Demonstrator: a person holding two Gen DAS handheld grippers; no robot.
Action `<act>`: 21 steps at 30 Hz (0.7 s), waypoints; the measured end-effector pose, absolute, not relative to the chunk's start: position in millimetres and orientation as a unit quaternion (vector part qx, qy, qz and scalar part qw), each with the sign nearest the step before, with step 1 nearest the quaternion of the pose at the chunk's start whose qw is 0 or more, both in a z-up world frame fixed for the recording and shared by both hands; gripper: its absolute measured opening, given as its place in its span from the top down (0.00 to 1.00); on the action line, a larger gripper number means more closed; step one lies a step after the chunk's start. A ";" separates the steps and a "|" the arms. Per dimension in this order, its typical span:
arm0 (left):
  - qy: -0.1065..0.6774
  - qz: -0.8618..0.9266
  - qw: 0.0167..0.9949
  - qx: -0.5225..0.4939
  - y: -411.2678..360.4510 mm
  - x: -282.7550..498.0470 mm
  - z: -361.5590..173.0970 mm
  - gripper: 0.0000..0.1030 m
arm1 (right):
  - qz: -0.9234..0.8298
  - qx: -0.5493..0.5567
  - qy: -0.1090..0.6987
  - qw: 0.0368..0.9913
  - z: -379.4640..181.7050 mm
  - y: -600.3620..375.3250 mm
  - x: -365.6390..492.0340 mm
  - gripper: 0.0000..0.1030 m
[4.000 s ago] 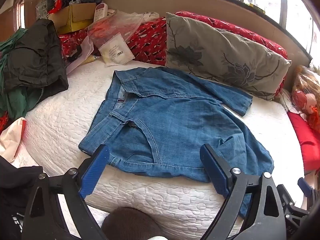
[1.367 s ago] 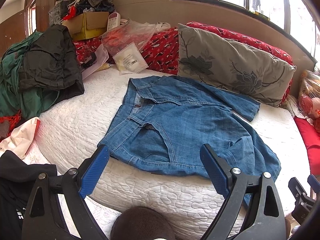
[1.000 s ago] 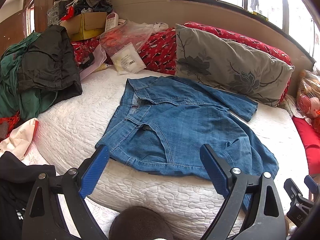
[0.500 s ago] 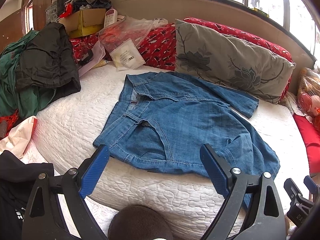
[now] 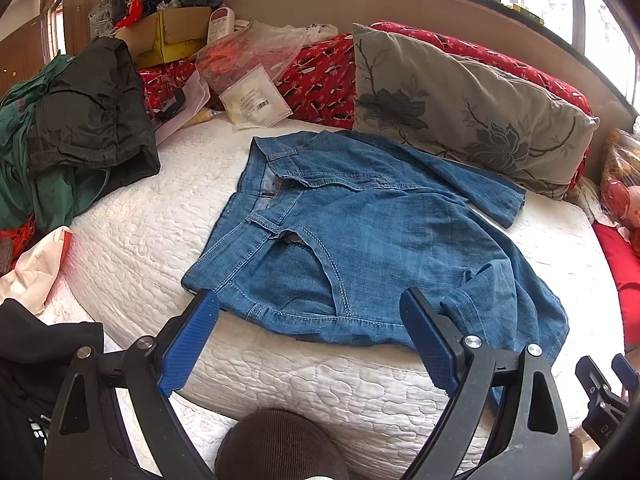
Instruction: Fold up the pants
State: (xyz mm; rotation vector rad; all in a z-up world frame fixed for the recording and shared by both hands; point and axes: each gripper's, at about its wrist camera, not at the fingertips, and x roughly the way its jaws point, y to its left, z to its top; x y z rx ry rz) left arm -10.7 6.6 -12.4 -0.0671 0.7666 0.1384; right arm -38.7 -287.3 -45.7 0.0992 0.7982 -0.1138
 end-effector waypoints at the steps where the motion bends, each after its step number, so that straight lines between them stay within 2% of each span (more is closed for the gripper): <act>1: 0.376 0.068 0.924 -0.032 6.8 -9.2 -13.7 0.10 | -0.056 0.052 0.393 0.917 -47.5 -289.6 -36.8 0.00; 8: 0.433 0.091 0.895 -0.056 31.4 16.5 -33.0 0.10 | -0.096 0.095 0.443 0.886 -75.9 -337.2 -21.3 0.00; 15: 0.501 0.112 0.849 -0.127 71.5 38.1 -63.9 0.10 | -0.112 0.149 0.492 0.851 -111.5 -376.4 5.5 0.01; 21: 0.552 0.100 0.802 -0.202 94.8 45.1 -84.7 0.10 | -0.095 0.154 0.511 0.840 -127.6 -367.2 34.8 0.02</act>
